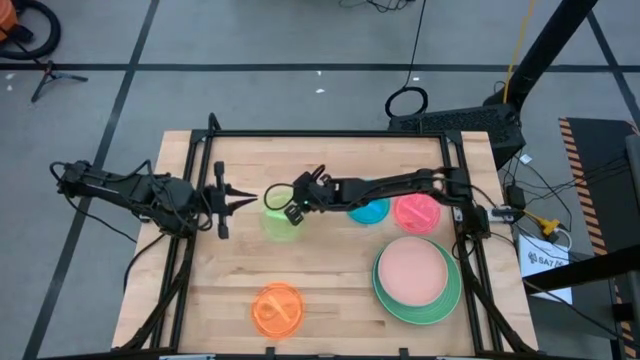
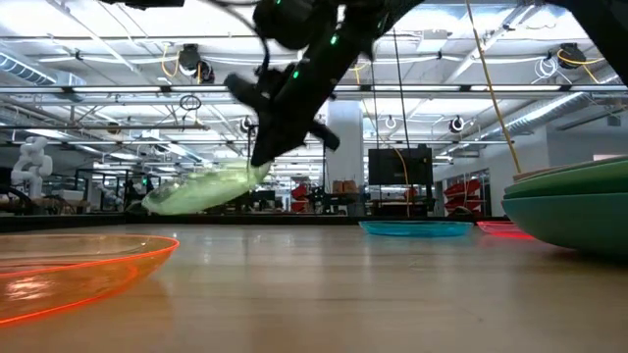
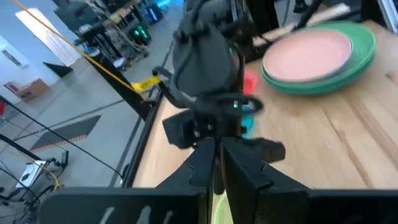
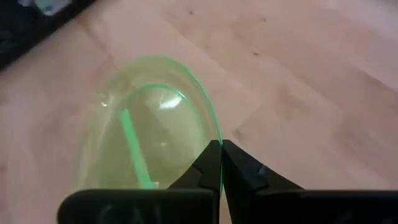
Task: Stack plastic plates
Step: Stack the green transparent plate on top of the light pink plate
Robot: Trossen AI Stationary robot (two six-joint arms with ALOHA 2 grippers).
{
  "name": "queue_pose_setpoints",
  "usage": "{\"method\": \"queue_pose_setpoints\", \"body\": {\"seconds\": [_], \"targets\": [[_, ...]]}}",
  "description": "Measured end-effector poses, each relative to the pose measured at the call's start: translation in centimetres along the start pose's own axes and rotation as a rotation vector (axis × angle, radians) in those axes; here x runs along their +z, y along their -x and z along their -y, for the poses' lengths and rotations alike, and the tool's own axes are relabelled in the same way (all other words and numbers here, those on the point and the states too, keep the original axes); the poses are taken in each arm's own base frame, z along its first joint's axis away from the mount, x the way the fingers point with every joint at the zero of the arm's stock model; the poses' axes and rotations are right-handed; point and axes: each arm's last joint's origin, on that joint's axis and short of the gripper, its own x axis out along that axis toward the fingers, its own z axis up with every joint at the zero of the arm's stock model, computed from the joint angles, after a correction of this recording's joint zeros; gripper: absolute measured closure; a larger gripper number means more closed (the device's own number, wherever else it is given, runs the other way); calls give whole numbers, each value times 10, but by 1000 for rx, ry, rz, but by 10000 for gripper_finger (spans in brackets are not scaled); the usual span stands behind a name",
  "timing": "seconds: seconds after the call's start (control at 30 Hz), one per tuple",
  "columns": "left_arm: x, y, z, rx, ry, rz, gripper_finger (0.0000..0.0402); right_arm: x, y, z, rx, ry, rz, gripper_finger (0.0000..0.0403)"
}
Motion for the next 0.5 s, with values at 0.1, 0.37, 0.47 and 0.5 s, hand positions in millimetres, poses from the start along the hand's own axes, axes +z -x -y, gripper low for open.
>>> {"method": "queue_pose_setpoints", "body": {"seconds": [0.1,0.37,0.47,0.5], "targets": [[3,0,-1,9,14,26,366,6,25,2,15,42,-50,401],[4,0,-1,10,20,33,366,8,110,-3,91,163,-152,401],[4,0,-1,12,23,39,366,-1,142,-4,81,177,-206,401],[4,0,-1,12,26,40,366,-5,153,-4,71,180,-229,401]]}}
